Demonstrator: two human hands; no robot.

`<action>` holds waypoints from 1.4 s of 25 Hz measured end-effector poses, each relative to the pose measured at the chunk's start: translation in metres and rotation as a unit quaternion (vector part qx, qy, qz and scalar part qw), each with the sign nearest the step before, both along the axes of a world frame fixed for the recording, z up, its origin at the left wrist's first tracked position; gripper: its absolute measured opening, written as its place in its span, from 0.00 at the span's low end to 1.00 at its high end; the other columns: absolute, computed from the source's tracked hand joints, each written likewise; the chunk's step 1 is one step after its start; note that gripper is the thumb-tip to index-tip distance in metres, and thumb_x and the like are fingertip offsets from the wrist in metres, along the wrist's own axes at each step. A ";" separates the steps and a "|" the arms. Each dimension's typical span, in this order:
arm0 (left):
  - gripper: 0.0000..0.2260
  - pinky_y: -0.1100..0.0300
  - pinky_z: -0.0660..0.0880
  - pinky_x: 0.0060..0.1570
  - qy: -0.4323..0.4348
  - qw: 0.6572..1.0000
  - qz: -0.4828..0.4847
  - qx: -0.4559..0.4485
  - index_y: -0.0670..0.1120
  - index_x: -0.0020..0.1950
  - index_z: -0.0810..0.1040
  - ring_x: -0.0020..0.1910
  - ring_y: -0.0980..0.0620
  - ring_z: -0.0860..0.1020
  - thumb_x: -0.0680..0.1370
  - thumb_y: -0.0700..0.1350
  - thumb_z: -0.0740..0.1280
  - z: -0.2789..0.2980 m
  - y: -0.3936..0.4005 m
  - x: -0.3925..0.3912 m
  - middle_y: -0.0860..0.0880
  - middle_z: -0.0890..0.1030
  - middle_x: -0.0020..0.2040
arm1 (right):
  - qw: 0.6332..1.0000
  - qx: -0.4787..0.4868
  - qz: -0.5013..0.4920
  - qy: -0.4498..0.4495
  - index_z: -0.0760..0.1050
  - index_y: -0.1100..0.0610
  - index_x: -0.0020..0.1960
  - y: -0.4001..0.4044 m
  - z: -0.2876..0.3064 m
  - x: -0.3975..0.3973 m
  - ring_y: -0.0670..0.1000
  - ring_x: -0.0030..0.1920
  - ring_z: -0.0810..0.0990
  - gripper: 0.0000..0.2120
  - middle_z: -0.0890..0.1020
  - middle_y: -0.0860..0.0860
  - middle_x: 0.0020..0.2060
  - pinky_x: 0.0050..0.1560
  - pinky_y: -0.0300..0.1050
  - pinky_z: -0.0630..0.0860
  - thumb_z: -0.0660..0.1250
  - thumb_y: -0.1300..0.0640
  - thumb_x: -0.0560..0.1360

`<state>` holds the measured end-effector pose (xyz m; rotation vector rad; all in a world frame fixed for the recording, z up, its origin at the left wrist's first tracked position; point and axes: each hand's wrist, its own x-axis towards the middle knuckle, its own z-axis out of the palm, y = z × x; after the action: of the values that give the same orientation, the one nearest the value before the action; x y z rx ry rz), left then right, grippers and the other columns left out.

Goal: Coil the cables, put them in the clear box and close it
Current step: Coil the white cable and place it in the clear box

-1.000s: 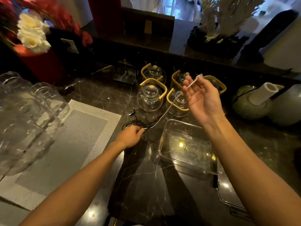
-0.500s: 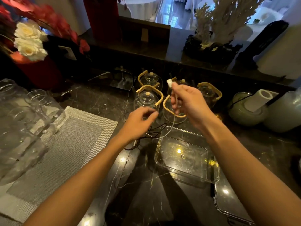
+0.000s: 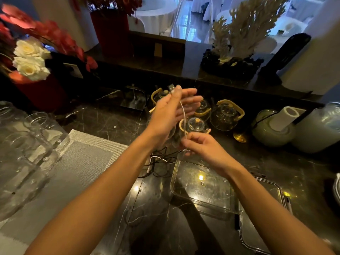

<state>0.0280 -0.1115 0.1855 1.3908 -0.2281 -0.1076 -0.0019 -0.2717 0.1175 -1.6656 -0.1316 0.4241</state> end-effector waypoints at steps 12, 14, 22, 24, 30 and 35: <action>0.23 0.55 0.81 0.44 -0.060 0.971 -0.031 -0.230 0.39 0.62 0.75 0.43 0.47 0.86 0.87 0.52 0.46 0.092 0.031 -0.001 0.43 0.86 0.47 | 0.990 0.134 -0.046 0.000 0.80 0.63 0.53 0.010 0.019 0.016 0.59 0.49 0.86 0.15 0.86 0.62 0.50 0.46 0.49 0.85 0.61 0.52 0.84; 0.22 0.56 0.81 0.42 -0.013 0.979 -0.011 -0.203 0.40 0.61 0.75 0.42 0.48 0.86 0.87 0.53 0.48 0.082 0.026 0.001 0.44 0.86 0.46 | 0.989 0.134 -0.059 -0.034 0.80 0.62 0.52 0.016 0.034 0.021 0.55 0.44 0.86 0.15 0.86 0.60 0.45 0.40 0.47 0.84 0.61 0.52 0.84; 0.21 0.56 0.83 0.43 0.174 0.963 -0.079 -0.191 0.38 0.62 0.76 0.45 0.45 0.86 0.87 0.51 0.51 0.020 -0.001 -0.006 0.39 0.86 0.49 | 0.989 -0.120 -0.082 -0.005 0.79 0.59 0.59 -0.040 -0.010 0.008 0.56 0.55 0.85 0.09 0.86 0.55 0.51 0.58 0.49 0.79 0.69 0.62 0.78; 0.22 0.55 0.84 0.44 0.200 0.954 -0.112 -0.192 0.37 0.63 0.76 0.46 0.44 0.86 0.86 0.51 0.51 0.010 -0.017 -0.009 0.37 0.85 0.51 | 0.984 -0.165 -0.069 -0.030 0.74 0.53 0.68 -0.053 -0.016 -0.008 0.45 0.64 0.79 0.22 0.82 0.47 0.61 0.66 0.44 0.75 0.70 0.64 0.77; 0.23 0.54 0.83 0.52 0.235 0.938 -0.162 -0.198 0.37 0.69 0.74 0.55 0.41 0.84 0.86 0.51 0.50 -0.013 -0.062 -0.013 0.33 0.82 0.59 | 0.993 0.071 -0.091 -0.019 0.81 0.57 0.62 -0.051 -0.010 -0.054 0.54 0.58 0.84 0.15 0.87 0.55 0.53 0.66 0.48 0.76 0.61 0.53 0.81; 0.22 0.48 0.78 0.63 0.255 0.922 -0.176 -0.232 0.41 0.74 0.70 0.64 0.38 0.80 0.86 0.53 0.52 -0.036 -0.078 -0.013 0.33 0.80 0.64 | 0.978 0.177 -0.088 0.059 0.75 0.59 0.42 -0.048 -0.020 -0.066 0.47 0.27 0.62 0.14 0.65 0.51 0.29 0.32 0.43 0.69 0.65 0.51 0.81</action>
<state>0.0149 -0.1894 0.1492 0.7990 -0.0567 -0.6662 -0.0680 -0.3200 0.0970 -1.2854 0.0295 0.3418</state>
